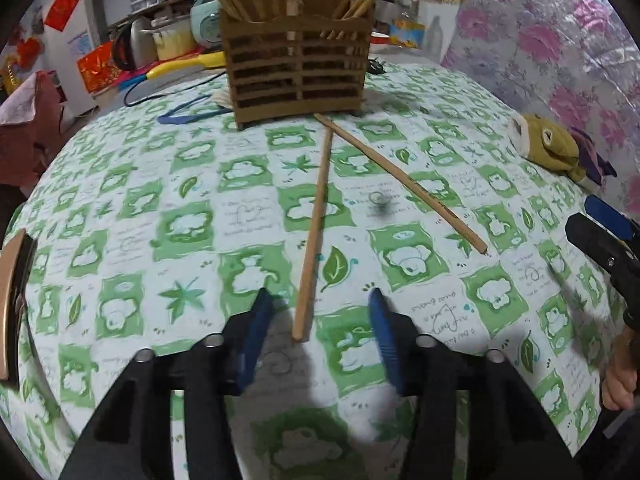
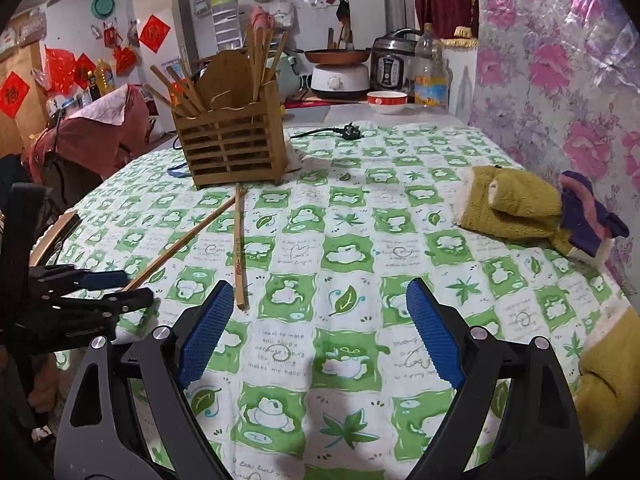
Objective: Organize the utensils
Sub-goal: 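Bring both open tools back down toward the last loose chopsticks, then close the left tool on a loose chopstick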
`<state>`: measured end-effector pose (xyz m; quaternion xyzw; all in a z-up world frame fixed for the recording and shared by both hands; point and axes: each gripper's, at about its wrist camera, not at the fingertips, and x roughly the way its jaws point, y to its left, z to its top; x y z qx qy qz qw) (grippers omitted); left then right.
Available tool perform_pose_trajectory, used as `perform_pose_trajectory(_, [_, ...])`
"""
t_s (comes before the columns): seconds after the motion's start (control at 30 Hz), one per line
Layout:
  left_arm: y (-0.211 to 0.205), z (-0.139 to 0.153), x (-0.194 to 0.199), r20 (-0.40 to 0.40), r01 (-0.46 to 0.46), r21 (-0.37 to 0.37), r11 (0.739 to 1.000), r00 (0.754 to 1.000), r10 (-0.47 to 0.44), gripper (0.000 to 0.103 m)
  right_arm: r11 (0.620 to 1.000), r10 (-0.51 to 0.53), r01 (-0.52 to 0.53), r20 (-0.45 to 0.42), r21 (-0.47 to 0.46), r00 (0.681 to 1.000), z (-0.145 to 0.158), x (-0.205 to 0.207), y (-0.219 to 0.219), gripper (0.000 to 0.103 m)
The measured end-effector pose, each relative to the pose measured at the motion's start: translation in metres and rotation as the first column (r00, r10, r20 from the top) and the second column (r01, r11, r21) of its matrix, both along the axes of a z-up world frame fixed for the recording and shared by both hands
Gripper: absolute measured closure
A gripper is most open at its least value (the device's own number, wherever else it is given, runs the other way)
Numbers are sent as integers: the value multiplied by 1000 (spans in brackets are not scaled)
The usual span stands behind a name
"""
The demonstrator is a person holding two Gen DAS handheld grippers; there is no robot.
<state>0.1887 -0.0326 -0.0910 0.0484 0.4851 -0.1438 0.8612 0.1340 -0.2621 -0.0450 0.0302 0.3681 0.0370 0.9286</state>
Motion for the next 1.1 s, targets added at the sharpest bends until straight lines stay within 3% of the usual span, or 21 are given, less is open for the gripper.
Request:
perform_pose_trajectory(0.1, [4, 0, 0, -2, 2, -4, 1000, 1000, -2, 84, 1000, 10, -10, -13, 11, 1000, -2, 2, -1, 17])
perform_pose_trajectory(0.17, [14, 1, 0, -7, -18, -4, 1000, 1000, 18, 92, 1000, 9, -9, -19, 7, 1000, -3, 3, 0, 17])
perform_pose_trajectory(0.37, [52, 3, -12, -11, -100, -26, 995, 995, 100, 97, 999, 24, -24, -17, -34, 1000, -4, 1, 9, 17])
perform_pose_trajectory(0.47, [56, 4, -17, -4, -98, -19, 995, 995, 98, 97, 997, 36, -37, -15, -72, 999, -4, 0, 16, 17])
perform_pose_trajectory(0.53, [54, 5, -18, 6, -89, -14, 996, 996, 89, 92, 995, 44, -45, -14, -89, 999, -4, 0, 18, 17])
perform_pose_trajectory(0.6, [48, 7, -17, 20, -71, -18, 997, 997, 72, 52, 993, 52, -54, -14, -108, 999, -5, -1, 22, 17])
perform_pose_trajectory(0.67, [43, 12, -17, 64, -67, -7, 998, 996, 67, 42, 991, 58, -59, -13, -116, 998, -5, -2, 24, 17])
perform_pose_trajectory(0.73, [34, 9, -9, 35, -11, -31, 999, 999, 12, 42, 991, 58, -59, -15, -120, 998, -5, -1, 24, 17])
perform_pose_trajectory(0.77, [32, 5, -5, 17, -1, -34, 999, 1000, 2, 45, 991, 58, -59, -17, -119, 998, -5, -1, 24, 17])
perform_pose_trajectory(0.8, [30, 1, 2, -11, 4, -36, 999, 1000, -4, 61, 991, 56, -58, -20, -119, 998, -5, 0, 23, 17])
perform_pose_trajectory(0.83, [30, 1, 4, -5, -2, -31, 1000, 1000, 2, 66, 991, 55, -57, -21, -119, 998, -5, 0, 23, 17])
perform_pose_trajectory(0.9, [34, -1, 9, -11, -10, -39, 999, 1000, 9, 94, 991, 55, -57, -20, -117, 998, -6, 0, 23, 17])
perform_pose_trajectory(1.1, [71, 0, -4, -34, -112, -93, 989, 993, 109, 97, 990, 63, -66, -25, -126, 998, -7, 0, 25, 17])
